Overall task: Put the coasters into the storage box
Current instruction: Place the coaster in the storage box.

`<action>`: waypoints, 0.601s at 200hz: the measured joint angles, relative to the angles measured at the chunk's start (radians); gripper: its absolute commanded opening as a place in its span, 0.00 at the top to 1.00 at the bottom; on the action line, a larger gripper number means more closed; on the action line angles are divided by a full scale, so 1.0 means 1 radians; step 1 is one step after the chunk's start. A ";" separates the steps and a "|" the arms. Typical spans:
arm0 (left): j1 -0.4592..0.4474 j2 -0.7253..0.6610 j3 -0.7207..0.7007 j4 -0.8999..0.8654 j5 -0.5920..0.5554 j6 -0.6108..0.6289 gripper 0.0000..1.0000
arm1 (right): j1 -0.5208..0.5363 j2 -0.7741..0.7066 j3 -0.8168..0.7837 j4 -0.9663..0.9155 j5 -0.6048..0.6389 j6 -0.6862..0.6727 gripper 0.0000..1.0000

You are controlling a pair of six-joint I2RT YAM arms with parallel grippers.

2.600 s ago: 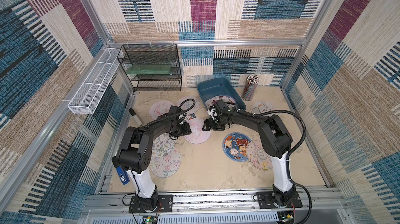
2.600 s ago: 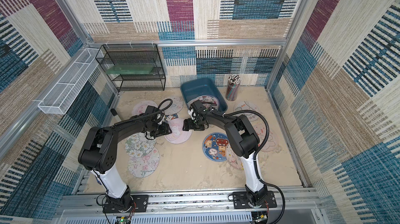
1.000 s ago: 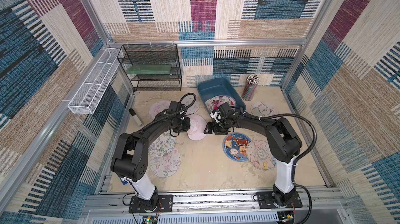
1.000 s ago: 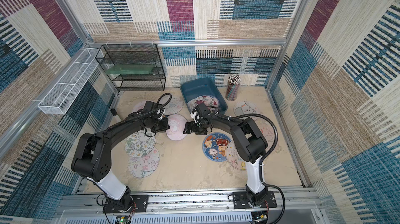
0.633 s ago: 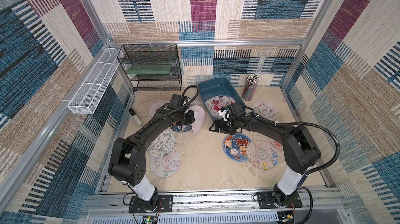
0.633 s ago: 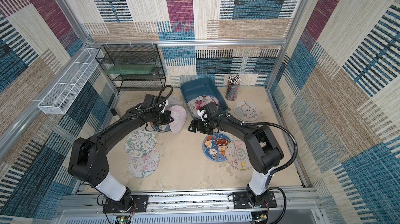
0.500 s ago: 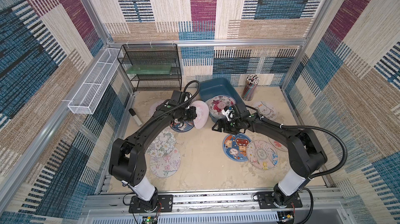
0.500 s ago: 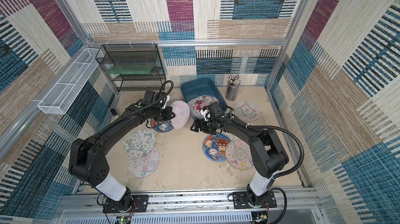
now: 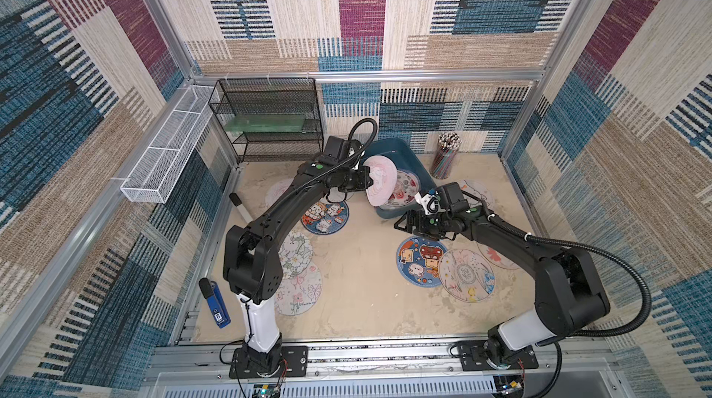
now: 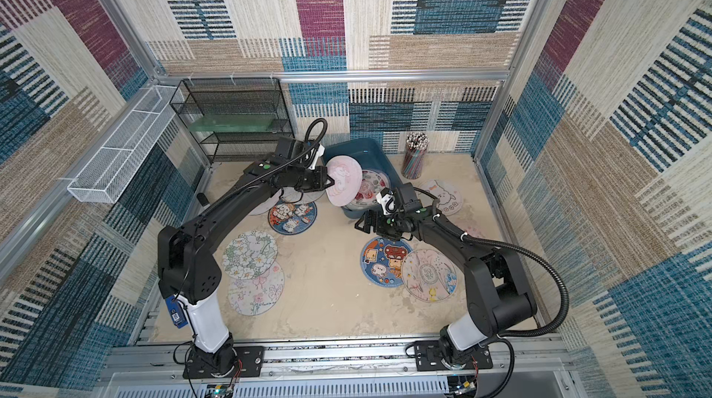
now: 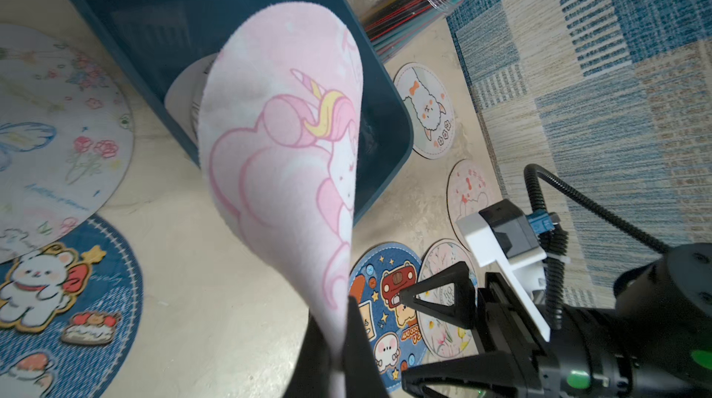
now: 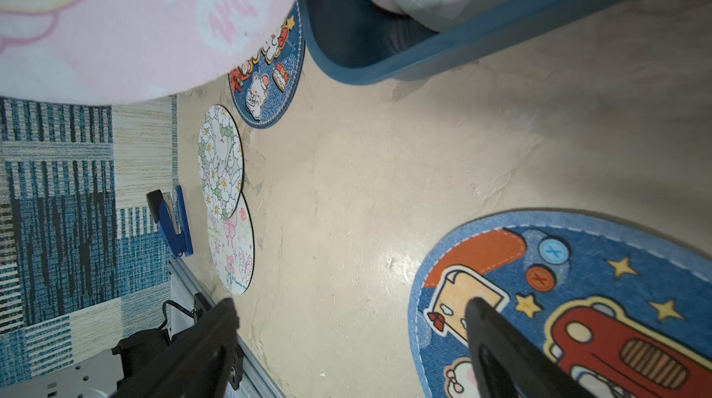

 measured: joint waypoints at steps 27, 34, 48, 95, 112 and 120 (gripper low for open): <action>-0.028 0.107 0.122 -0.003 0.023 0.002 1.00 | -0.032 -0.033 -0.023 0.000 -0.013 -0.004 0.05; -0.034 0.136 0.155 -0.006 0.032 0.002 1.00 | -0.040 -0.042 -0.031 0.000 -0.019 -0.005 0.05; -0.044 0.196 0.219 -0.008 0.050 0.002 1.00 | -0.055 -0.060 -0.049 -0.001 -0.027 -0.007 0.05; -0.055 0.423 0.422 -0.040 0.065 0.027 1.00 | -0.098 -0.111 -0.076 -0.011 -0.035 -0.010 0.05; -0.055 0.489 0.508 -0.079 0.040 0.052 1.00 | -0.108 -0.124 -0.081 -0.016 -0.035 -0.011 0.05; -0.056 0.515 0.542 -0.093 0.029 0.066 1.00 | -0.111 -0.131 -0.085 -0.017 -0.035 -0.011 0.04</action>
